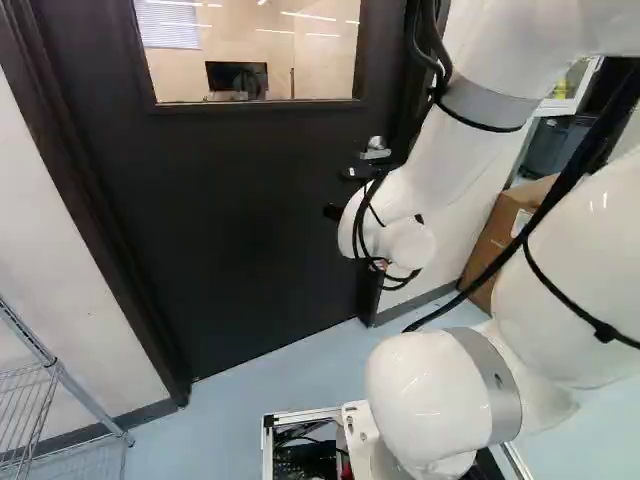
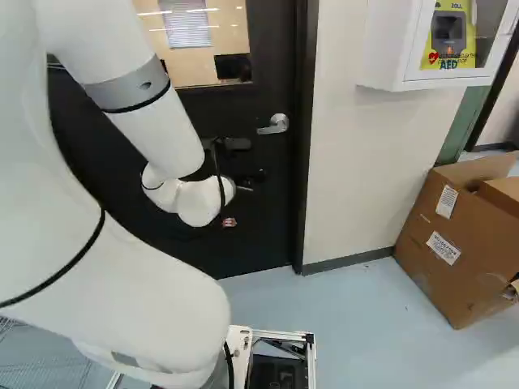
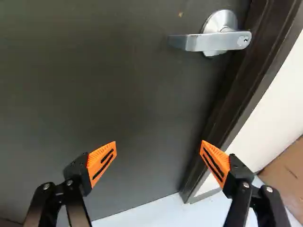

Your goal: Open the door and move inside

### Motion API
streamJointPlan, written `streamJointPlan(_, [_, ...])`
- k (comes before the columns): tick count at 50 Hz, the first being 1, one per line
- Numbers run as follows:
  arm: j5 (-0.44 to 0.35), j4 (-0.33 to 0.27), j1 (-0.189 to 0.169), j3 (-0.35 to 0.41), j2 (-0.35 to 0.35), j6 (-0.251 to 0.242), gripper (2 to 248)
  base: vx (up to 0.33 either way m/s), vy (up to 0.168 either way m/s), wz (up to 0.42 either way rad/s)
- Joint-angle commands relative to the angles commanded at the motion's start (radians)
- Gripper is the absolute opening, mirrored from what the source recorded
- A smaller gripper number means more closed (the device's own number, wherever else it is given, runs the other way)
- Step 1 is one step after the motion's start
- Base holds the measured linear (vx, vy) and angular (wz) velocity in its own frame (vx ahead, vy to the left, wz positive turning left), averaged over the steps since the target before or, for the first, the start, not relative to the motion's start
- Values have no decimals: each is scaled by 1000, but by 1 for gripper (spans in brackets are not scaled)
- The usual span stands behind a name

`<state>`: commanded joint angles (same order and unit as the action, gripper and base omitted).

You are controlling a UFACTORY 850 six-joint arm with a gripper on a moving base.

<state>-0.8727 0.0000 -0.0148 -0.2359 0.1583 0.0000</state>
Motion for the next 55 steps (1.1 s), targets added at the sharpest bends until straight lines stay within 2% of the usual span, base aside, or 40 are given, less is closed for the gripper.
streamJointPlan(25, [0,0,-3,-96,-34,0,247,0,0,0])
streamJointPlan(55, [0,0,-2,-164,-29,0,247,0,0,0])
